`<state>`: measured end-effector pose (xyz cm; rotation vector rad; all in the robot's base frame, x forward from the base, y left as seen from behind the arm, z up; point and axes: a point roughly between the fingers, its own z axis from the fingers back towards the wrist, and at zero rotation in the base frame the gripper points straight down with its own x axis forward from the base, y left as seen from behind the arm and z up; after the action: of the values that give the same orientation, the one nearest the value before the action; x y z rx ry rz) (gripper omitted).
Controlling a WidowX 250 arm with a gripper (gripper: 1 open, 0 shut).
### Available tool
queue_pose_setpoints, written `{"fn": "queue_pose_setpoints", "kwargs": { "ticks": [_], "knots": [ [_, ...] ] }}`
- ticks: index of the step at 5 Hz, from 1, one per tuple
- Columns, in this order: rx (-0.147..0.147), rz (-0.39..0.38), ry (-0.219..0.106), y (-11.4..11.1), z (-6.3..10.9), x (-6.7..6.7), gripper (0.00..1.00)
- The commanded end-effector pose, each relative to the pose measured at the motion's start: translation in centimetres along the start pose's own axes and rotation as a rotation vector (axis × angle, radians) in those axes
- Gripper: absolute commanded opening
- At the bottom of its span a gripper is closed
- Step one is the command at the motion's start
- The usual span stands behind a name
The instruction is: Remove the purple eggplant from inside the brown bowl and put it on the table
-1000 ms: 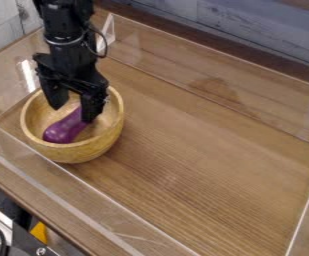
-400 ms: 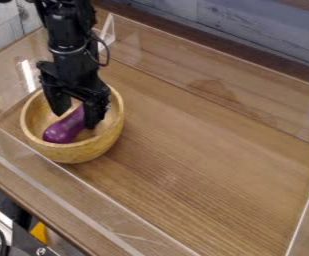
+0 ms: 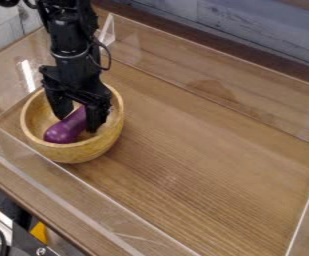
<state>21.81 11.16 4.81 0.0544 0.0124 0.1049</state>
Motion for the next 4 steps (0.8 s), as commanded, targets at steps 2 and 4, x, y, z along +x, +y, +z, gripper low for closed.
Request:
{"fn": "queue_pose_setpoints", "kwargs": {
  "ticks": [2, 4],
  "knots": [
    [0.012, 0.015, -0.024, 0.31, 0.03, 0.60, 1.00],
    [0.012, 0.029, -0.024, 0.39, 0.02, 0.64, 0.00]
  ]
}}
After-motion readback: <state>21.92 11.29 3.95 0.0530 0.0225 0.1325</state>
